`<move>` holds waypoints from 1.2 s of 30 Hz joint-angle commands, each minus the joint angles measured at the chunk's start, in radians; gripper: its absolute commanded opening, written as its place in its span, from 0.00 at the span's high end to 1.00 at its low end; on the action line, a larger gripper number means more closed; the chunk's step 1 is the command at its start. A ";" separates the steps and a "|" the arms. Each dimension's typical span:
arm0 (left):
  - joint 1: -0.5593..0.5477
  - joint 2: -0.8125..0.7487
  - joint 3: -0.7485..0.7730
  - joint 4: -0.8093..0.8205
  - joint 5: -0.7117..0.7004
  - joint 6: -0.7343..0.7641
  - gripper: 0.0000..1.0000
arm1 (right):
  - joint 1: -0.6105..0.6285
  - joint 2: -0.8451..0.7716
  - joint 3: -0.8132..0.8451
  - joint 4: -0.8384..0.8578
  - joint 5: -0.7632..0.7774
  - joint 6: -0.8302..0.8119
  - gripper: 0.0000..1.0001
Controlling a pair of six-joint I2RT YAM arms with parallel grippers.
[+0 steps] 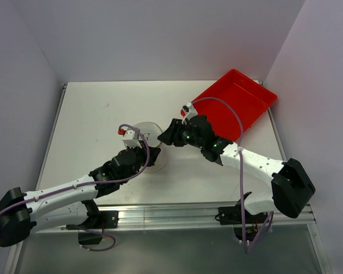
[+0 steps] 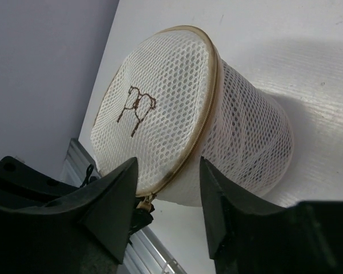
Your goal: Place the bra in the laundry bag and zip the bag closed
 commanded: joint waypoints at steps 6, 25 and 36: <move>-0.003 -0.010 0.036 0.044 0.029 0.015 1.00 | 0.008 0.069 0.071 0.059 0.003 0.016 0.63; -0.003 -0.197 -0.027 -0.206 -0.072 0.019 1.00 | -0.061 0.174 0.229 -0.029 0.029 -0.068 1.00; -0.003 -0.352 -0.047 -0.454 -0.221 -0.028 1.00 | -0.082 0.315 0.322 -0.024 -0.014 -0.081 1.00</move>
